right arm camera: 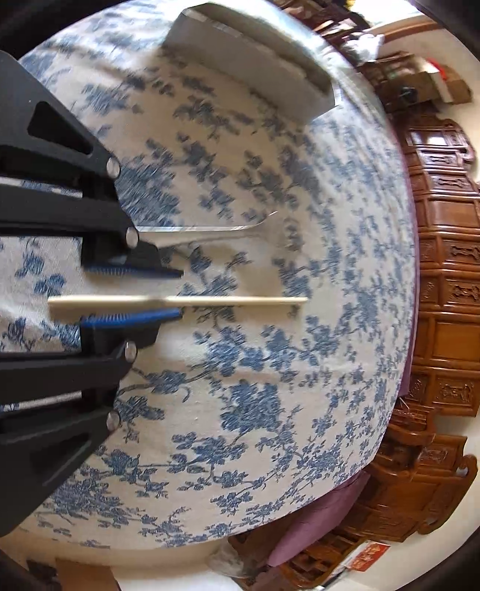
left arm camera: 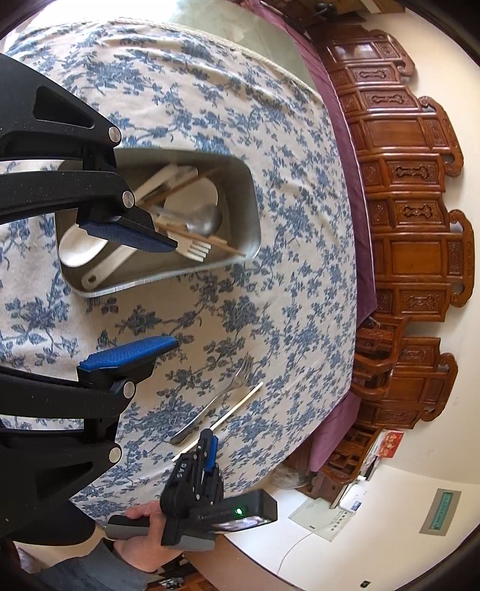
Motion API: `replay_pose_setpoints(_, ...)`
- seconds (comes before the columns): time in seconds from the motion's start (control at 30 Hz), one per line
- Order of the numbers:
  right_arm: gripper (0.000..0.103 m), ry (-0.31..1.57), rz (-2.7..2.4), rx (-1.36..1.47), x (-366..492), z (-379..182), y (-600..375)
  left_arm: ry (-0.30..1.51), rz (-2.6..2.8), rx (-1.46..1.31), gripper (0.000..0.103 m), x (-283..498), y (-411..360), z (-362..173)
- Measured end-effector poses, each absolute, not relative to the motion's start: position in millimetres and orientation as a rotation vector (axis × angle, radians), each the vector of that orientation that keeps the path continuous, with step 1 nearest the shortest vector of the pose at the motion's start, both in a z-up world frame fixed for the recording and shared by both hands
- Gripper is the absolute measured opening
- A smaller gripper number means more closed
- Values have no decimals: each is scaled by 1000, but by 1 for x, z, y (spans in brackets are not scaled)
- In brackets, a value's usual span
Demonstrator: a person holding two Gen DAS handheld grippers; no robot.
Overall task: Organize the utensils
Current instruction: 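Grasp a wooden chopstick from the cloth with the right tool, then grasp a metal fork by its handle with the left tool while the right tool holds the chopstick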
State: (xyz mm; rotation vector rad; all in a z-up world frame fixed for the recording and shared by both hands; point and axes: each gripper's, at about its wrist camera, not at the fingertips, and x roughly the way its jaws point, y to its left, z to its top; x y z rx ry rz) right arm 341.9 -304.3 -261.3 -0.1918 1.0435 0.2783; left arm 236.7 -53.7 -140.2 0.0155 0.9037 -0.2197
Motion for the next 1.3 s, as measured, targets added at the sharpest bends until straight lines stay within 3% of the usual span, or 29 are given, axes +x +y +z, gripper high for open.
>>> replay_pose_setpoints(0.13,6,1039,282,-199,336,-263,-314,914,-237,36,45,241,-70,-145)
replay_pose_setpoints(0.67,6,1017,213,-159,291,-263,-380,969,-305,94,45,284,-154,-181)
replay_pose_setpoints(1.3,6,998,241,-76,288,-264,-392,1055,-285,104,45,346,-225,-241)
